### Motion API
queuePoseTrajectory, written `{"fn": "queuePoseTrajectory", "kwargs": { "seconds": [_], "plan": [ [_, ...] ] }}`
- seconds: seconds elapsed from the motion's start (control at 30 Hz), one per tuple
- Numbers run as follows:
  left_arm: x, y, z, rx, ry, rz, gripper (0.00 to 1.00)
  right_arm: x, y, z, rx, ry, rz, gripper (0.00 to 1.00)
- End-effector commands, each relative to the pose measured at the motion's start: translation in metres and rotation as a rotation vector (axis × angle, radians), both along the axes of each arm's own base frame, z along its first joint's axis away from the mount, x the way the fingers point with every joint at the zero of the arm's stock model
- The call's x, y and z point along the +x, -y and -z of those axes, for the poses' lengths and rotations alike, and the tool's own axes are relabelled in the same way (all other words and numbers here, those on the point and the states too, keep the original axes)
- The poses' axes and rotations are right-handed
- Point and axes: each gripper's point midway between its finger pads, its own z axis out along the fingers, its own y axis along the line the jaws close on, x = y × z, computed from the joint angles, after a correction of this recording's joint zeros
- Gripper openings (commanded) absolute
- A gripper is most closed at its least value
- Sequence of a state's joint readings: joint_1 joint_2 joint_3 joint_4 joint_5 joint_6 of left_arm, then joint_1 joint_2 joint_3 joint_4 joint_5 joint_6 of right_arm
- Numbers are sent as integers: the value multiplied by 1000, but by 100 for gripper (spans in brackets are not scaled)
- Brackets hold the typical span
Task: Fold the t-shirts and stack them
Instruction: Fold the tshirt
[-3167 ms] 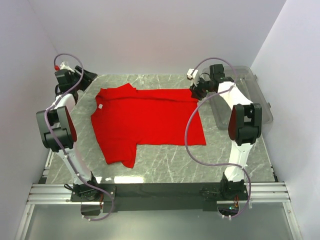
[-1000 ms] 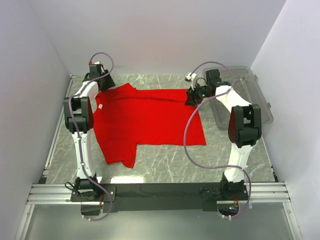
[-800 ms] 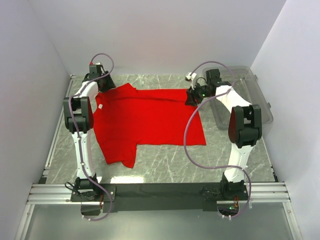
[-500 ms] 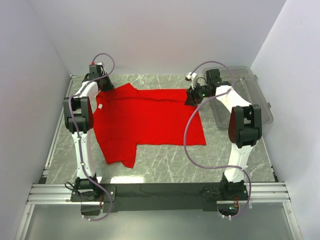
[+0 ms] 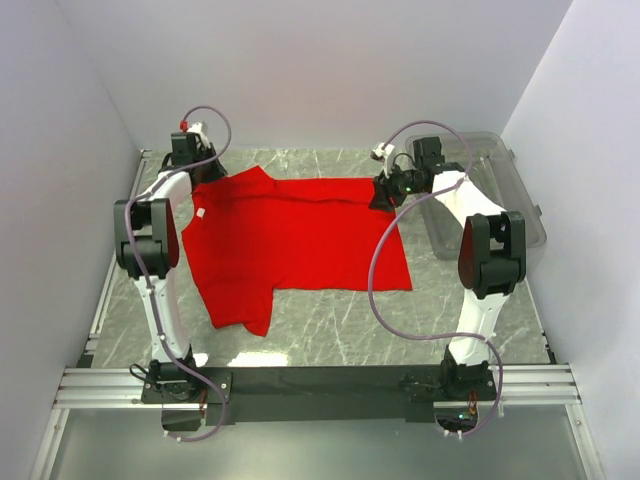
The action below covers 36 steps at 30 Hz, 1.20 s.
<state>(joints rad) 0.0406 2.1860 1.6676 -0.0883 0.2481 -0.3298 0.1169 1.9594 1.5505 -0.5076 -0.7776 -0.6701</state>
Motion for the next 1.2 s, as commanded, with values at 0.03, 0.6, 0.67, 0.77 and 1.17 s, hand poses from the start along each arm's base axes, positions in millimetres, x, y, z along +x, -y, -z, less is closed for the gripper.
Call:
{"fn": "queuePoseTrajectory", "kwargs": {
  "seconds": [0.03,0.6,0.67,0.77,1.17],
  "plan": [
    [4,9,-74,23,234,73,1,0,0,-32,29,81,-4,54],
    [-17,-40,-10,-52,-38,-186,42,-2,2,-28,32,72,2,54],
    [-17,-43,-6,-62,-53,-189,41,-2,1,-28,32,72,0,54],
    [-16,-43,-1,-79,-68,-181,42,-2,2,-28,32,72,2,54],
    [-6,-35,22,-155,-122,-103,41,-1,2,-26,28,66,3,54]
  ]
}}
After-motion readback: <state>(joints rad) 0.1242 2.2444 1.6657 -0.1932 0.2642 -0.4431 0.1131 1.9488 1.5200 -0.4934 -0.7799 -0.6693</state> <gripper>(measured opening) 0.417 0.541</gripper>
